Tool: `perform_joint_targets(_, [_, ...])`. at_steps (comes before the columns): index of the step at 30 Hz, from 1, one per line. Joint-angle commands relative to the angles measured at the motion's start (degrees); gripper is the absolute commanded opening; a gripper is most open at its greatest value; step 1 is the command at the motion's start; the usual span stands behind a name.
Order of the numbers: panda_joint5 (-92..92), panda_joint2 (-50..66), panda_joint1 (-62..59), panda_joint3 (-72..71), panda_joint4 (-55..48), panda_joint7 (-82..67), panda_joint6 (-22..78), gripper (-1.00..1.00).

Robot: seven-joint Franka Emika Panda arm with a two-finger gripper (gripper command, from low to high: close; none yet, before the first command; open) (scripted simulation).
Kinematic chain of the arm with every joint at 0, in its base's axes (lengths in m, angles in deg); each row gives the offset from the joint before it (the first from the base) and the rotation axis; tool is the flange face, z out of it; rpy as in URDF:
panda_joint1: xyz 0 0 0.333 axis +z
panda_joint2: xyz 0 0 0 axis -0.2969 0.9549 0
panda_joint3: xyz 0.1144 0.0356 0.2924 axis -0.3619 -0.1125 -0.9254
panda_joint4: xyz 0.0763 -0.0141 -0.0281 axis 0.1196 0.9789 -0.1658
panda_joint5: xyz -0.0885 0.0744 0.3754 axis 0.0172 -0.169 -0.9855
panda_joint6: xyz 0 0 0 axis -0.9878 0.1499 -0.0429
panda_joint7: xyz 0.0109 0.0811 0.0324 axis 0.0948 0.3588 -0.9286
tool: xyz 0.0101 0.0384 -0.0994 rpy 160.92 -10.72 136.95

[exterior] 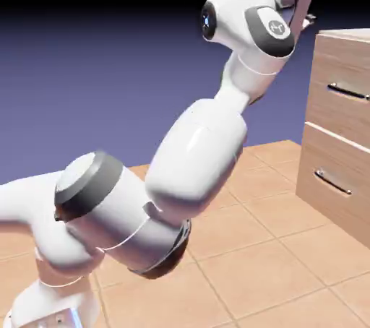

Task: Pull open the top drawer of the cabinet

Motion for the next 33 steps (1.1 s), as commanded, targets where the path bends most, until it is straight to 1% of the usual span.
perform_joint_targets(1, [2.49, -0.93, 1.92, 1.12, -1.02, -0.32, 0.55, 0.0])
perform_joint_targets(14, [34.89, -12.99, 26.87, 15.62, -14.28, -4.44, 7.76, 0.0])
perform_joint_targets(16, [35.91, -13.37, 27.65, 16.08, -14.69, -4.57, 7.98, 0.0])
perform_joint_targets(24, [35.36, -11.96, 36.73, 15.81, -30.87, -6.67, 1.02, 0.0])
perform_joint_targets(25, [35.36, -11.96, 36.73, 15.81, -30.87, -6.67, 1.02, -1.0])
perform_joint_targets(26, [35.36, -11.96, 36.73, 15.81, -30.87, -6.67, 1.02, -1.0])
perform_joint_targets(33, [35.91, -13.34, 28.62, 15.98, -16.34, -4.87, 7.3, -1.0])
